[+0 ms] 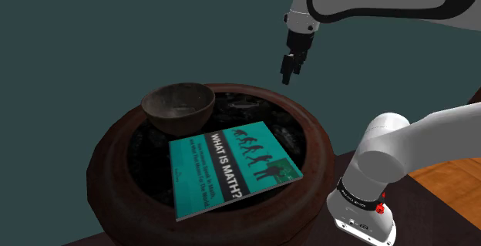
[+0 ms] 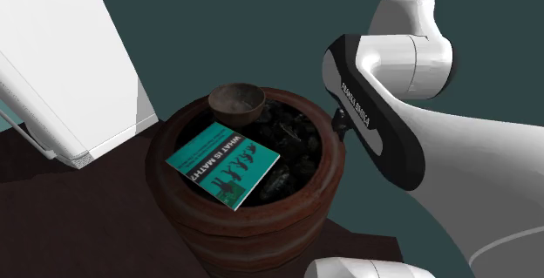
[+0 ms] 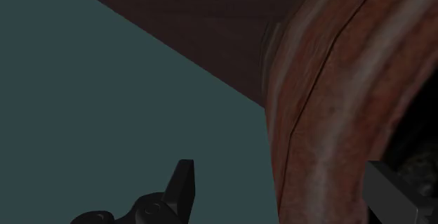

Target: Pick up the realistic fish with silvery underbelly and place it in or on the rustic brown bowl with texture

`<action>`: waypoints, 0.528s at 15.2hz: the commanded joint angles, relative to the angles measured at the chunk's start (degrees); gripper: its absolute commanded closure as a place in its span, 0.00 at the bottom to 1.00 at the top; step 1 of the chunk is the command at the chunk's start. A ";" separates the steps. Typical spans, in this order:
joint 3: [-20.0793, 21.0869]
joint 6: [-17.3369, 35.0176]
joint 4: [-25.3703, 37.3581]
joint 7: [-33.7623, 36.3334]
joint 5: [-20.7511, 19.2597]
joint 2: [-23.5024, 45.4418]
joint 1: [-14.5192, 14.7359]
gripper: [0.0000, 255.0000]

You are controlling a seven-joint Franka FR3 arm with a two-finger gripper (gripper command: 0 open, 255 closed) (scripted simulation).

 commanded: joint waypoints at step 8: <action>0.49 11.88 -3.18 -10.38 4.98 1.83 9.22 0.00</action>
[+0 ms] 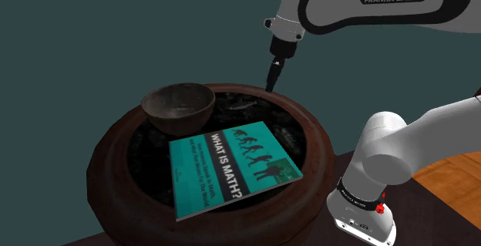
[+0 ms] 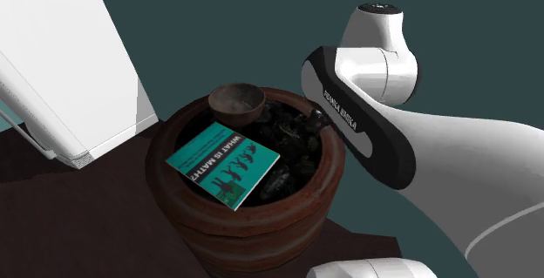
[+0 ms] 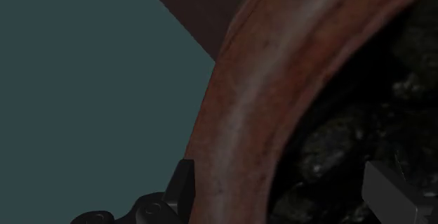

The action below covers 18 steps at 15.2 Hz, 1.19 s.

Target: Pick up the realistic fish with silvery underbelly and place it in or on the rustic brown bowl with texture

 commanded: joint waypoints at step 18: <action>1.25 18.29 -7.19 -12.51 6.58 3.69 11.46 0.00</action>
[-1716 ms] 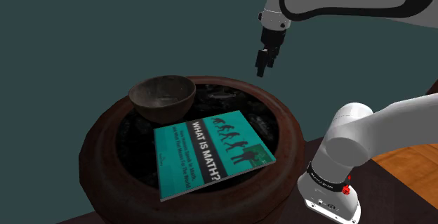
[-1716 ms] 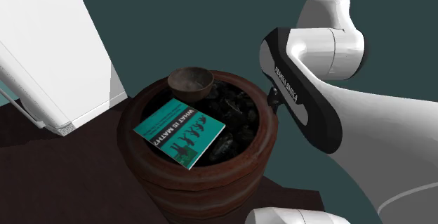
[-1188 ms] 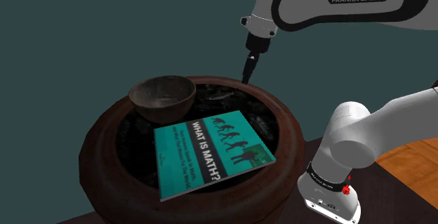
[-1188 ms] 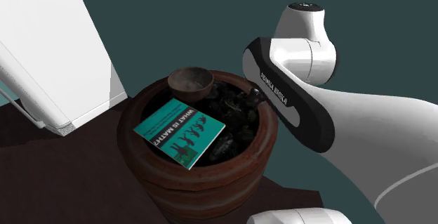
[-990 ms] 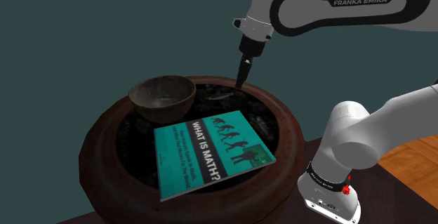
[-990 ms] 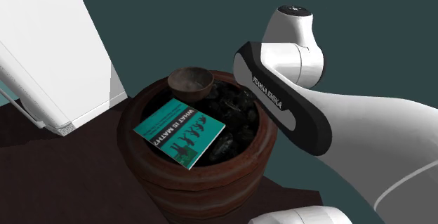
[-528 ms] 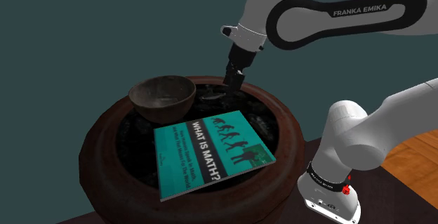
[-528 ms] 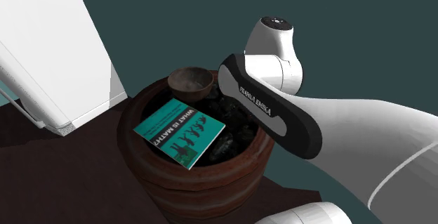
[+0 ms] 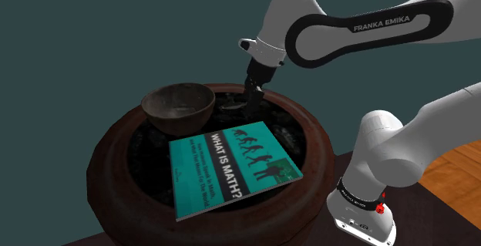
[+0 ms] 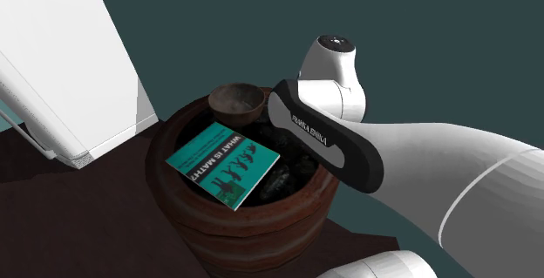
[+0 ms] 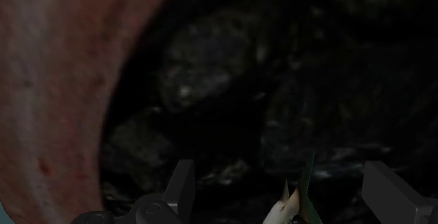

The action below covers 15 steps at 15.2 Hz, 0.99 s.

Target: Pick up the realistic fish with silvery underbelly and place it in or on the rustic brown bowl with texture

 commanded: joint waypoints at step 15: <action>0.02 -0.72 0.69 0.08 -0.04 -0.04 -0.04 1.00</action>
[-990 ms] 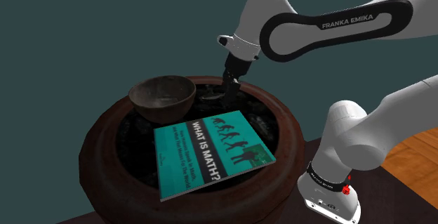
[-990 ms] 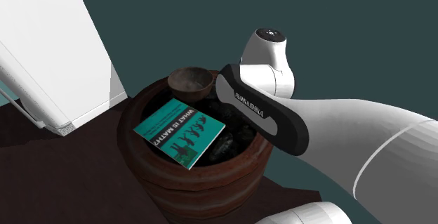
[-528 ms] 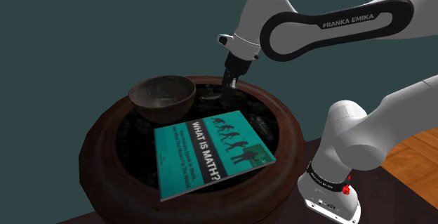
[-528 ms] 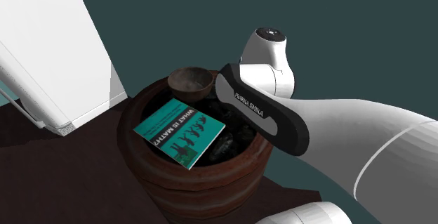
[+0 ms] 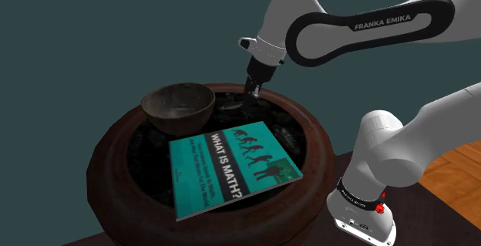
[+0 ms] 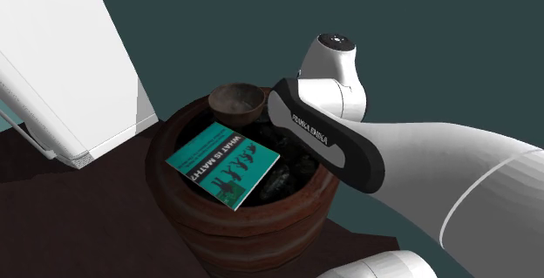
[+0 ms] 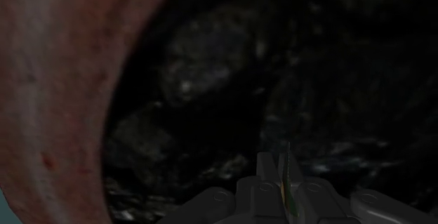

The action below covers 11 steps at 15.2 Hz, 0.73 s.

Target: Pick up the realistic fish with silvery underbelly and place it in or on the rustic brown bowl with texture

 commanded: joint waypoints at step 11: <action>-0.15 -8.90 8.88 0.88 -0.61 0.18 -0.23 1.00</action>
